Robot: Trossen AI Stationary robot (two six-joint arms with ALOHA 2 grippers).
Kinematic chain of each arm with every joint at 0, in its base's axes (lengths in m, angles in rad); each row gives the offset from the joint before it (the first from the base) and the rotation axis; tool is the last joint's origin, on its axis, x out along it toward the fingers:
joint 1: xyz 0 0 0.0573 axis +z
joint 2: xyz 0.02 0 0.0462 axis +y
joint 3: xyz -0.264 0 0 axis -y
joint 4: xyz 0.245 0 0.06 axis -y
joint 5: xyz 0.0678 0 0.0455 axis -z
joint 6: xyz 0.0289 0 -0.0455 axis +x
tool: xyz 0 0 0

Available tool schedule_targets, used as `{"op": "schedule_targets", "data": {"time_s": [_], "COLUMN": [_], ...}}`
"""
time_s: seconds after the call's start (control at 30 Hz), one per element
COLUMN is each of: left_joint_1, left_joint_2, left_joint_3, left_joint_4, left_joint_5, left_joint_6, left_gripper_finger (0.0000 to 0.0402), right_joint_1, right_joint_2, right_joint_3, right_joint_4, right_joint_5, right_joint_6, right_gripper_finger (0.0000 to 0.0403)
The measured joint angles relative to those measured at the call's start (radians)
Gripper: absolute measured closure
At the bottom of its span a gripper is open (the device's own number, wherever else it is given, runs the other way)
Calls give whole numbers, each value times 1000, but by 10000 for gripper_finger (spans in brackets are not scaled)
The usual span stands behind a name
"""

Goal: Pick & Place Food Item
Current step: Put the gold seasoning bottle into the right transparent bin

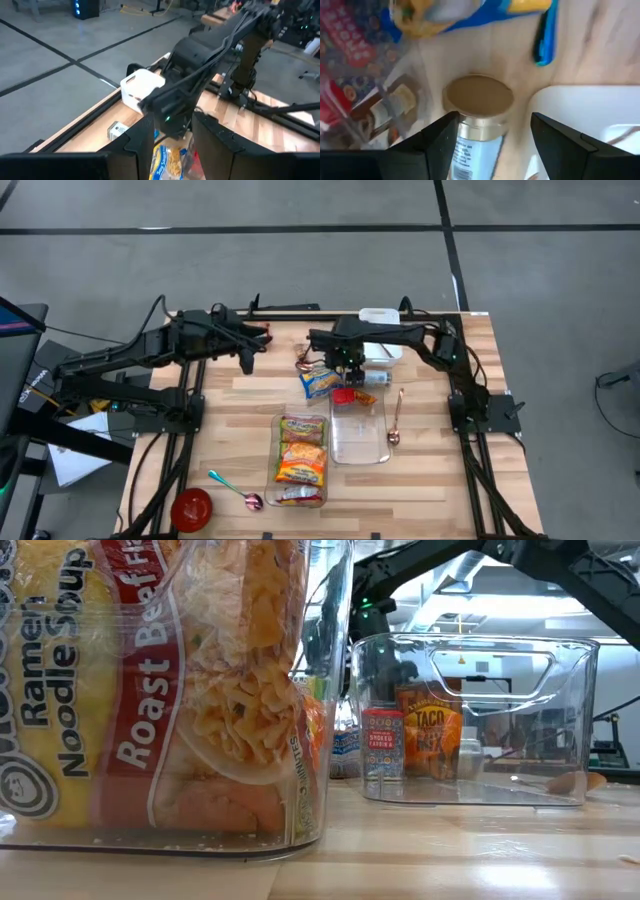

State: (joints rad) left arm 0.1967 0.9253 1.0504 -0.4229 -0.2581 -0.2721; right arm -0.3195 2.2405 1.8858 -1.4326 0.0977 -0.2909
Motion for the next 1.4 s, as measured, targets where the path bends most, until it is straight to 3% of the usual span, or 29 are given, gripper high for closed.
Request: {"op": "schedule_targets", "data": {"time_s": [1.4], "left_joint_1": [0], "left_joint_2": [0], "left_joint_3": [0], "left_joint_4": [42], "left_joint_5": [5], "left_joint_6": [-70], "left_gripper_finger": [275], "right_joint_1": [-20], "right_joint_2": [22], "right_joint_3": [-3], "right_joint_4": [-21], "right_joint_5": [-80], "right_joint_6": [39], "right_gripper_finger": [158]}}
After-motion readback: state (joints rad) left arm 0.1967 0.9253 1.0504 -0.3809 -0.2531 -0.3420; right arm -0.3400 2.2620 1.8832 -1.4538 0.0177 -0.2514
